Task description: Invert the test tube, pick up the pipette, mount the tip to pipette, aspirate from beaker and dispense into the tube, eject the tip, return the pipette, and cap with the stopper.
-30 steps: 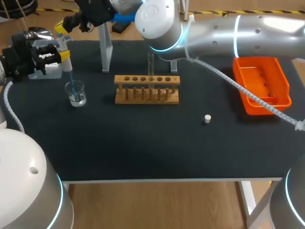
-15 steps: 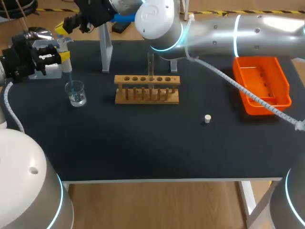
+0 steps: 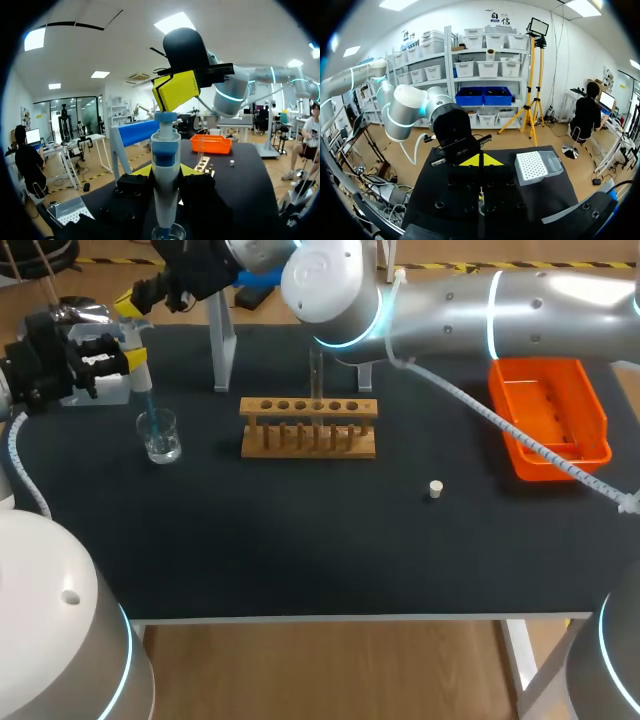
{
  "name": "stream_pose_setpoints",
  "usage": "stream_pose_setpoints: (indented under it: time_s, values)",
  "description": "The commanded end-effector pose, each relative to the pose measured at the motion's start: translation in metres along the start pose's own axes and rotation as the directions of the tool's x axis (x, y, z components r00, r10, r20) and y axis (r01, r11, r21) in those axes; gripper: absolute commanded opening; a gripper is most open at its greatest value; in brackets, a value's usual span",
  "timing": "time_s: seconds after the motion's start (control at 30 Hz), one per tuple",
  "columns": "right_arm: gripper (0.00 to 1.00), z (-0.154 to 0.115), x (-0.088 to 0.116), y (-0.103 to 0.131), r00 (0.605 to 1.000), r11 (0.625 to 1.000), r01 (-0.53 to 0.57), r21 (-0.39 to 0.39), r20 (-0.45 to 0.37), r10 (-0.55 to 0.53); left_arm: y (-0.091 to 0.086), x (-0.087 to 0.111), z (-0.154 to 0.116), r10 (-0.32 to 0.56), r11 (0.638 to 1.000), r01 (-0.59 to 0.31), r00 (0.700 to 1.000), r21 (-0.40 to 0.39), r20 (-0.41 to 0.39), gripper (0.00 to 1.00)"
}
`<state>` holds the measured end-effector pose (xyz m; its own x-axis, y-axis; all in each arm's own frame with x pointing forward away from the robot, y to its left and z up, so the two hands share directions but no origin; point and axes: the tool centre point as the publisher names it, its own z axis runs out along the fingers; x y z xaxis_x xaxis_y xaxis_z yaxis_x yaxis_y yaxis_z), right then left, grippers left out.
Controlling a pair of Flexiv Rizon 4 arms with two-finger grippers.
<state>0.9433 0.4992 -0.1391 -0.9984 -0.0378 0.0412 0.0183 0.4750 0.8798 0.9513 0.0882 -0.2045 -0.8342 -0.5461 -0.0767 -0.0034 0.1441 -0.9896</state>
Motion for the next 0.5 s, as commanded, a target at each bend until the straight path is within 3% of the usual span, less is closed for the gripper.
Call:
stream_pose_setpoints:
  time_s: [0.03, 0.5]
  values:
    - [0.0, 0.0039, -0.0028, -0.0036, 1.0, 1.0, -0.003, 0.011, -0.005, 0.003, -0.0025, -0.0007, 0.0002, 0.002, 1.0, -0.002, 1.0, 0.003, -0.001, 0.0]
    - [0.0, 0.0077, -0.0019, -0.0128, 1.0, 1.0, -0.016, 0.022, -0.012, 0.016, -0.0025, -0.0007, 0.0002, 0.002, 1.0, -0.002, 1.0, 0.003, -0.001, 0.0]
